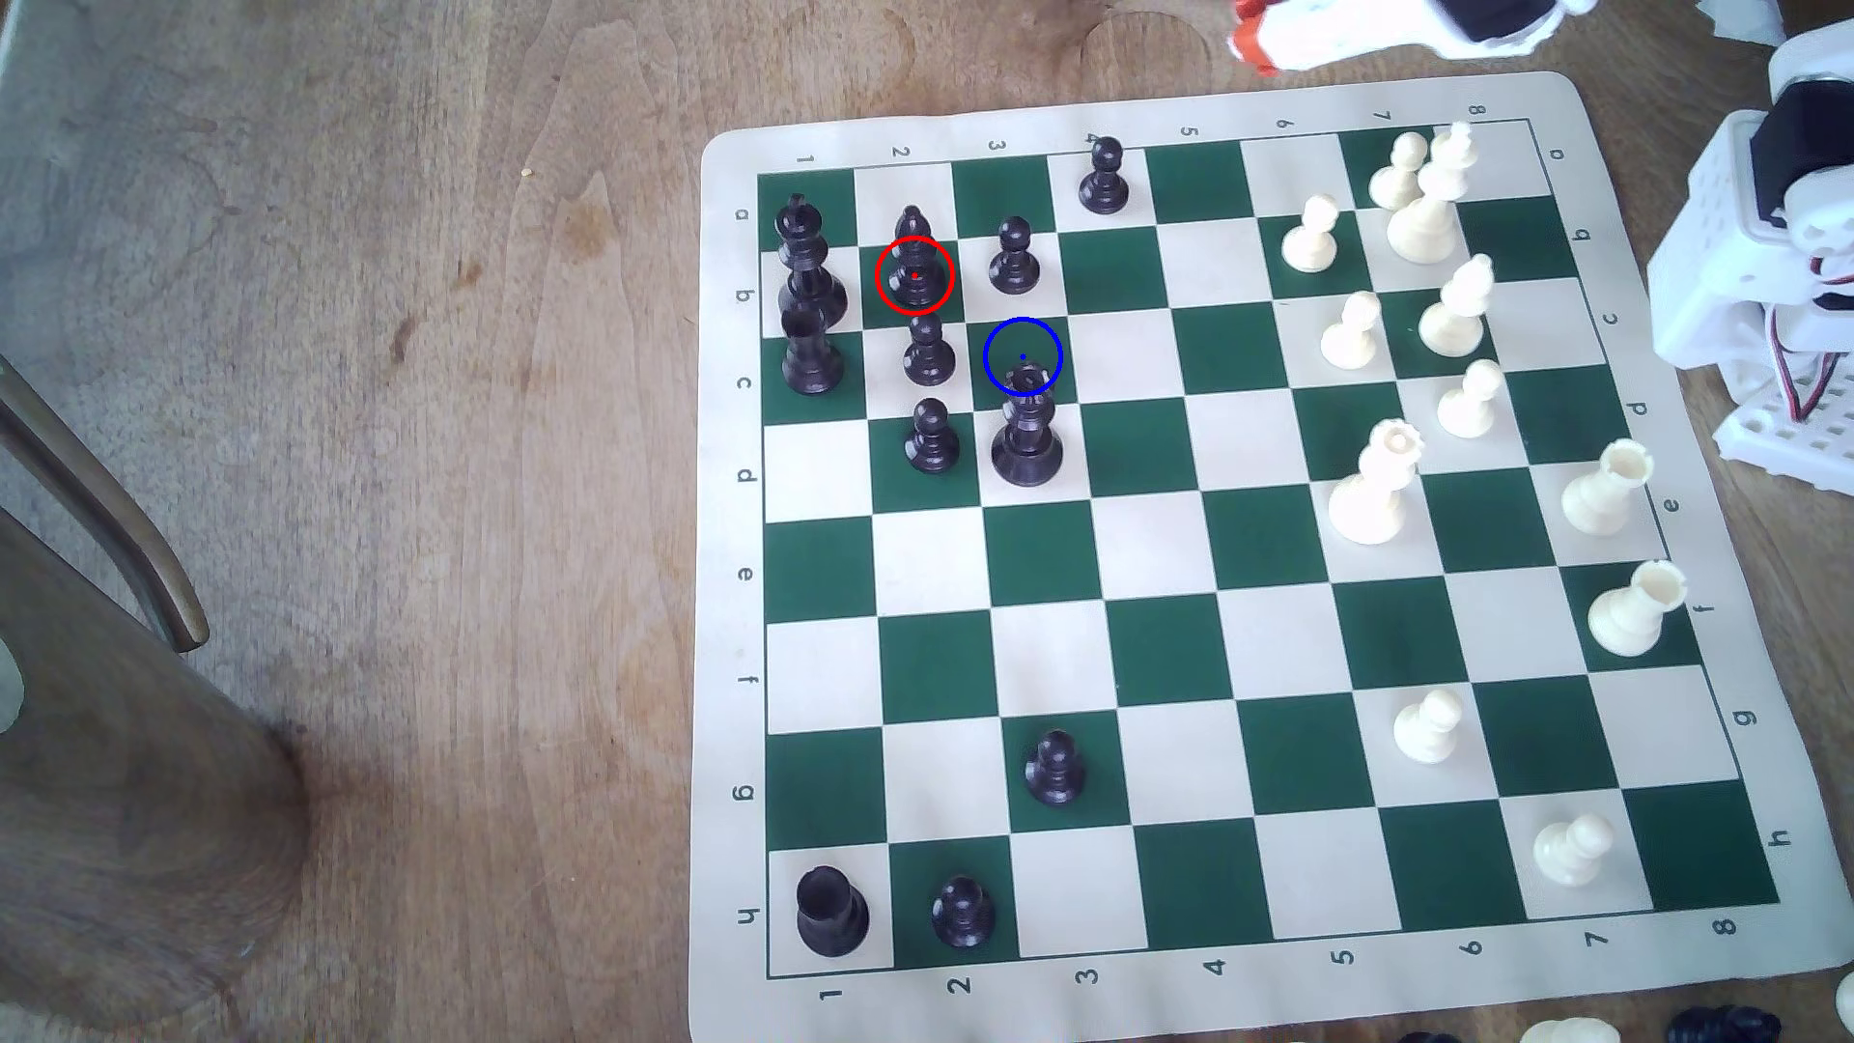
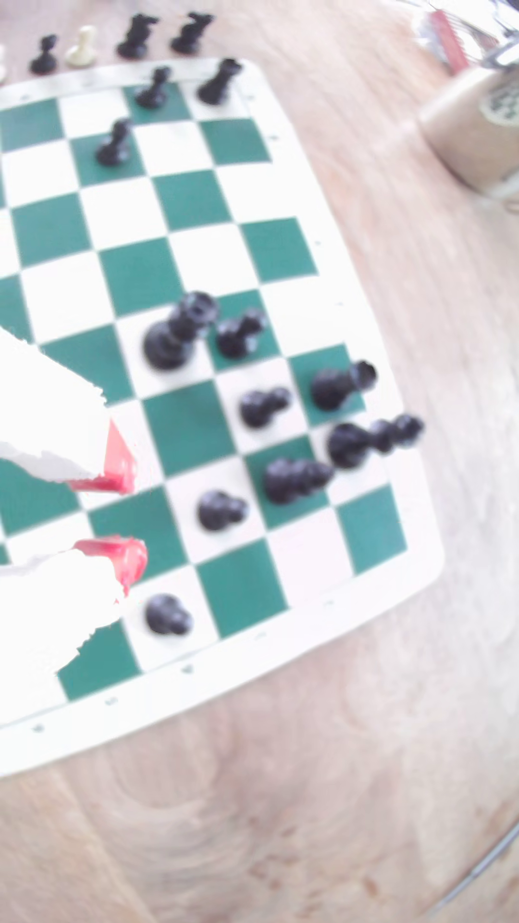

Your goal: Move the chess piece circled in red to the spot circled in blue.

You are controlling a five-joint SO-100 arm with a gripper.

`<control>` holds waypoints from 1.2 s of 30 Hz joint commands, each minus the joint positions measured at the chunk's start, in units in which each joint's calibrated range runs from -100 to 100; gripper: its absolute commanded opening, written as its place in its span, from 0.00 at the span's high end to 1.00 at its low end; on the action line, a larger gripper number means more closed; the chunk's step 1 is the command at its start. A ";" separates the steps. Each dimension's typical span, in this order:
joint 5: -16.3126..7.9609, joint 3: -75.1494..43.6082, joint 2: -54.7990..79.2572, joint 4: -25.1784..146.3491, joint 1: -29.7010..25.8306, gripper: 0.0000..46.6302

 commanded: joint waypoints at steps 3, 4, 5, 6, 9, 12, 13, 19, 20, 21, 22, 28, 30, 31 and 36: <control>0.39 -22.40 12.17 15.93 -2.75 0.88; -0.10 -21.50 12.34 13.39 -2.60 0.88; -0.78 -20.41 12.51 10.12 -2.44 0.86; -1.03 -19.59 13.28 7.58 -2.36 0.83; -2.25 -19.50 18.79 0.13 -3.53 0.73; -2.83 -19.59 23.89 -8.72 -3.46 0.60; -2.83 -20.41 25.59 -9.62 -3.14 0.58; -2.74 -26.03 37.13 -12.81 0.06 0.61; -2.74 -28.30 40.78 -12.90 0.85 0.62; -2.78 -29.29 42.31 -12.90 1.08 0.63; -2.78 -30.20 43.67 -12.90 1.16 0.64; -3.47 -40.90 53.68 -9.87 1.00 0.71; -3.86 -43.26 56.06 -9.87 0.92 0.71; -4.10 -44.16 57.08 -9.87 1.00 0.72; -5.03 -45.43 60.48 -11.59 0.53 0.71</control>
